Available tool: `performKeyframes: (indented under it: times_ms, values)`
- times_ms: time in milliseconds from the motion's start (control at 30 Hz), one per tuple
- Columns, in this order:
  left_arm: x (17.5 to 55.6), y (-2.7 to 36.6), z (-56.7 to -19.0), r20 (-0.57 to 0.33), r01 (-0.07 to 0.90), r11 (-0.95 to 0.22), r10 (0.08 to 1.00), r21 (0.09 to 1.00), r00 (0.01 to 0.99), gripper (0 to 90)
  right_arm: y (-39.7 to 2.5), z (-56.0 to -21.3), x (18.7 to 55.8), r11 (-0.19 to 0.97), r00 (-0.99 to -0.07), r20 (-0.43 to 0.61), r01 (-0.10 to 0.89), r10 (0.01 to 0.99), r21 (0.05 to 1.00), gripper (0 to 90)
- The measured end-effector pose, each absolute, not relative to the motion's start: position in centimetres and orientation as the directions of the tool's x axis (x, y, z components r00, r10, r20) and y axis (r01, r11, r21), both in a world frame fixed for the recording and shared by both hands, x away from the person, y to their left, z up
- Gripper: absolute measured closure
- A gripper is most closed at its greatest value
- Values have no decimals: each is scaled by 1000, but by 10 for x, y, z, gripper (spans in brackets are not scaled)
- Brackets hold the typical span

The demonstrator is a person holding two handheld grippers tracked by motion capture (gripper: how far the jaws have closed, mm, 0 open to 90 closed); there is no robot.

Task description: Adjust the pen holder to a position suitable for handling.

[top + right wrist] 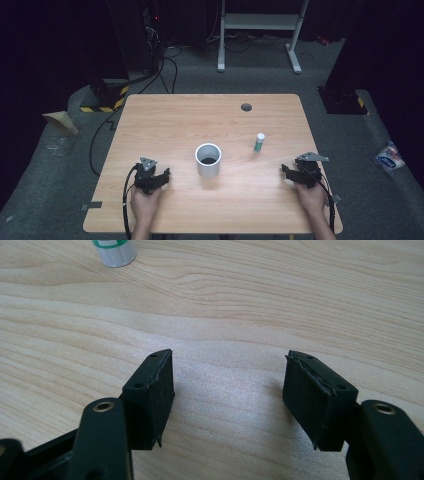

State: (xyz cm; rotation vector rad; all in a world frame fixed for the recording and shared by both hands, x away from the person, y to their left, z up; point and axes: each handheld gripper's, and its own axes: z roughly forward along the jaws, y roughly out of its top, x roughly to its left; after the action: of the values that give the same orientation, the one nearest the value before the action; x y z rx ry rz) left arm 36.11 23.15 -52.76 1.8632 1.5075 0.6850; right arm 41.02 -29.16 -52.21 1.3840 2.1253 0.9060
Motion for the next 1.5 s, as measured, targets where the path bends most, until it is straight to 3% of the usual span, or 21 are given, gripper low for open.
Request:
performKeyframes:
  times_ms: [900, 1500]
  values:
    - [360, 233, -527, -25, 647, -110, 980, 754, 196, 327, -291, -522, 410, 285, -403, -13, 623, 915, 728, 361]
    - [347, 239, -504, -116, 612, -42, 969, 790, 217, 355, -291, -522, 410, 286, -406, -11, 624, 914, 727, 347]
